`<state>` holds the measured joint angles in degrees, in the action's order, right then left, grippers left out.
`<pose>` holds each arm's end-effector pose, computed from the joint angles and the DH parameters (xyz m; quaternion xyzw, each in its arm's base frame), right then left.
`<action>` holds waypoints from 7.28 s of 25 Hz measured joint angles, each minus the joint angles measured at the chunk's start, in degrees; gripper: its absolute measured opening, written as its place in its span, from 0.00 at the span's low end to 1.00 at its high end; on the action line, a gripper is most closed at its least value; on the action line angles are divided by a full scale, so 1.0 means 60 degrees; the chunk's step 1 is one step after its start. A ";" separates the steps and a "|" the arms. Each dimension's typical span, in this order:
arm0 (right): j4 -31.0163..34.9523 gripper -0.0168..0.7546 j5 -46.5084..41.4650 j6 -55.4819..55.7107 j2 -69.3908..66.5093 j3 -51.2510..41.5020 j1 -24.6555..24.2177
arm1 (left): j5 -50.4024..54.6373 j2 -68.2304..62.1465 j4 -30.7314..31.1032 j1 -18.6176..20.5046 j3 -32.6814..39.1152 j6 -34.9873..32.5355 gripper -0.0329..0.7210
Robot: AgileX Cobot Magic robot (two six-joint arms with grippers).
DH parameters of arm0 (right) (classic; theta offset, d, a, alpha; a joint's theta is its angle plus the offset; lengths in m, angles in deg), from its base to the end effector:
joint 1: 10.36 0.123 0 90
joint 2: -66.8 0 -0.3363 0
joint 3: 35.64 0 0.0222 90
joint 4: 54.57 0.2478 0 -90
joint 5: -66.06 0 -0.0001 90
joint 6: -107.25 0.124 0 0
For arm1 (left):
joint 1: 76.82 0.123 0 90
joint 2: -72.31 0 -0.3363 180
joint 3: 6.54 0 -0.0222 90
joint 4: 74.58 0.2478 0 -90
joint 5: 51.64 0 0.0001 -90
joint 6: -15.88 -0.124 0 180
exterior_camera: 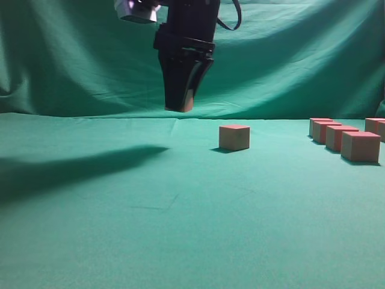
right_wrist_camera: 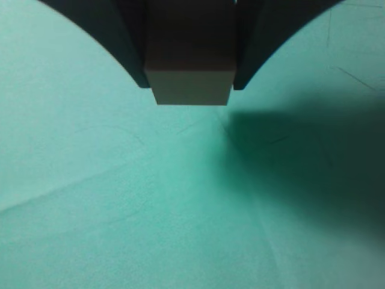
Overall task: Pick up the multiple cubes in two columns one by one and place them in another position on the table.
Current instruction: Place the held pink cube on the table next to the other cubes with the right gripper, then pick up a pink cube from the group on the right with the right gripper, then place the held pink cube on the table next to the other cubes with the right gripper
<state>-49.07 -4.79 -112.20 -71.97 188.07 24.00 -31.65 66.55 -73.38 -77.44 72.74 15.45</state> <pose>0.4327 0.3094 0.2252 -0.5872 0.7987 0.0414 0.1245 0.0301 0.0006 0.1680 0.0129 0.7934 0.0078 0.6085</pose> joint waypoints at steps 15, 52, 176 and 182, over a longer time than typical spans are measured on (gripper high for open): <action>0.0354 0.37 0.0000 -0.0833 -0.0447 0.0022 -0.0478 | 0.0000 0.0000 0.0000 0.0000 0.0000 0.0000 0.04; -0.0246 0.37 0.0036 -0.1541 -0.0892 0.0059 -0.0478 | 0.0000 0.0000 0.0000 0.0000 0.0000 0.0000 0.04; 0.0258 0.36 0.0001 0.6830 0.3806 -0.2221 0.0953 | 0.0000 0.0000 0.0000 0.0000 0.0000 0.0000 0.04; 0.0258 0.36 -0.0054 0.7406 0.1840 -0.0273 0.1173 | 0.0000 0.0000 0.0000 0.0000 0.0000 0.0000 0.04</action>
<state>-47.53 -5.12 -67.77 -60.93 186.44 31.04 -31.65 66.55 -73.38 -77.44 72.74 15.45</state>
